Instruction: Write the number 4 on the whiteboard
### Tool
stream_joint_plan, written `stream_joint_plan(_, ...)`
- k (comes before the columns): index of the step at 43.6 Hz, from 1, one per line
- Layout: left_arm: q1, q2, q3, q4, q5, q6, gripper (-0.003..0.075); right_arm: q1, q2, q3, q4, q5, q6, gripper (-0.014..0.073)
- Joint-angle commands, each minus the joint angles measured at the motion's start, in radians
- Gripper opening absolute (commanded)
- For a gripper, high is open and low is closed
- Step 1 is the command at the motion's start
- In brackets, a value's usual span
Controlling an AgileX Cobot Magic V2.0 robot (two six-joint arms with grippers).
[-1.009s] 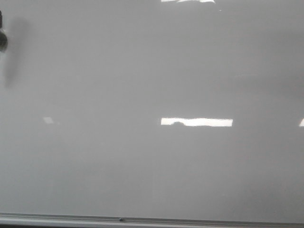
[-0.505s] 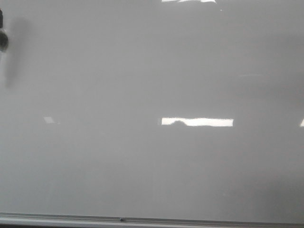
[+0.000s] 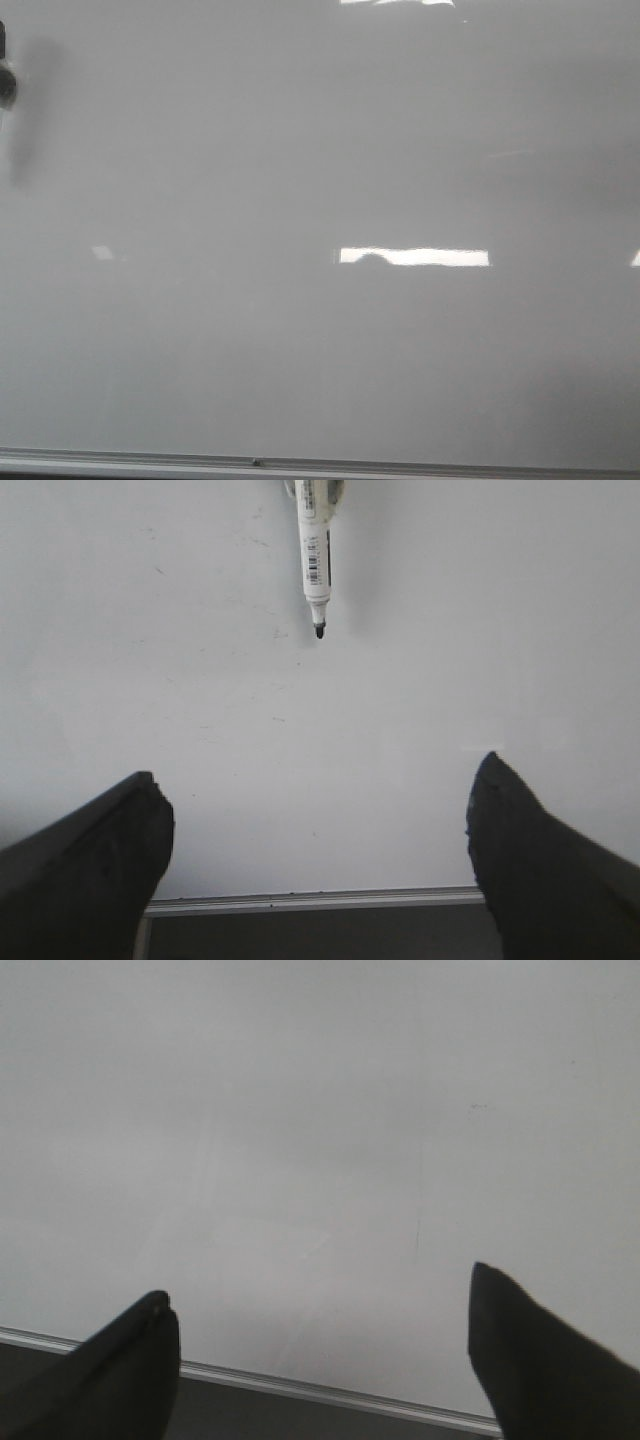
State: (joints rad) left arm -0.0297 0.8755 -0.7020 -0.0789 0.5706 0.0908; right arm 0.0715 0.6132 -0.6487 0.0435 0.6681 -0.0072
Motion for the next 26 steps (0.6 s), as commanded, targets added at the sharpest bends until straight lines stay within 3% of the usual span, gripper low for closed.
stream_joint_plan(1,-0.007,0.056,-0.060,-0.021,-0.109,0.000,0.0585,-0.001,0.004,-0.035,-0.004,-0.068,-0.015,0.0612)
stream_joint_plan(26,-0.007,0.403,-0.186,-0.027,-0.339,0.000,0.0584,-0.001,0.004,-0.033,-0.004,-0.075,-0.015,0.0612)
